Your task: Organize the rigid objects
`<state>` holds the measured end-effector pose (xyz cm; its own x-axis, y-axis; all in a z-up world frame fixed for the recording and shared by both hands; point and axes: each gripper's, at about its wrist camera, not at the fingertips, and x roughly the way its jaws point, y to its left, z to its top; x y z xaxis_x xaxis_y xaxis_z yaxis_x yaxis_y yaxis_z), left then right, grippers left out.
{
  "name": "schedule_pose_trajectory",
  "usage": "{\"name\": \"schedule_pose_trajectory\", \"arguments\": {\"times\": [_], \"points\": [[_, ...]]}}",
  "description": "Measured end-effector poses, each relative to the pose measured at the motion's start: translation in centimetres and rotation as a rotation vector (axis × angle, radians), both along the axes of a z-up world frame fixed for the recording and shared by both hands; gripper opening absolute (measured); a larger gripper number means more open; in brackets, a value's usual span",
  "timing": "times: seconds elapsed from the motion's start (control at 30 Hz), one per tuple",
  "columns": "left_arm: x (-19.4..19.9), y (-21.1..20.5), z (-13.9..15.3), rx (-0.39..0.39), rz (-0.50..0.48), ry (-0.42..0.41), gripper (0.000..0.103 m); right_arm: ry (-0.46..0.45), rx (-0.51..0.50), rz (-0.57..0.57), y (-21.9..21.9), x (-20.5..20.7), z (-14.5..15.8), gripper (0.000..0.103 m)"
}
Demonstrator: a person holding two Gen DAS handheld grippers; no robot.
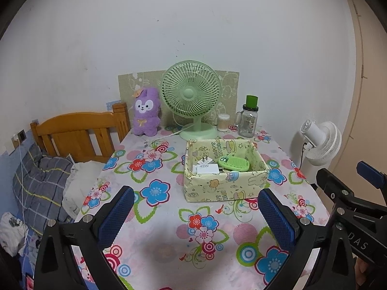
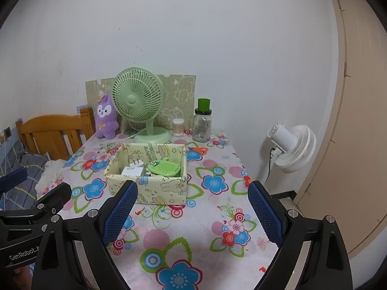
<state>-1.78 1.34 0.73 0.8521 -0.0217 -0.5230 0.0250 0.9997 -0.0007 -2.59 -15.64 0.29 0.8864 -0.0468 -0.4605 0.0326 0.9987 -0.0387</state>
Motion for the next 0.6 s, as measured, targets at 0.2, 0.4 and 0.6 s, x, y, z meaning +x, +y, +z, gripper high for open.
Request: {"name": "schedule_pose_trajectory", "arguments": {"times": [0.2, 0.4, 0.6], "points": [[0.08, -0.28, 0.08, 0.005, 0.004, -0.011, 0.103, -0.004, 0.017, -0.012, -0.36, 0.19, -0.1, 0.094], [0.24, -0.55, 0.19, 0.003, -0.001, -0.018, 0.103, -0.009, 0.026, -0.018, -0.8, 0.4, -0.01, 0.094], [0.29, -0.67, 0.21, 0.001, -0.004, -0.015, 0.103, -0.015, 0.021, -0.02, -0.9, 0.31, -0.08, 0.094]]}}
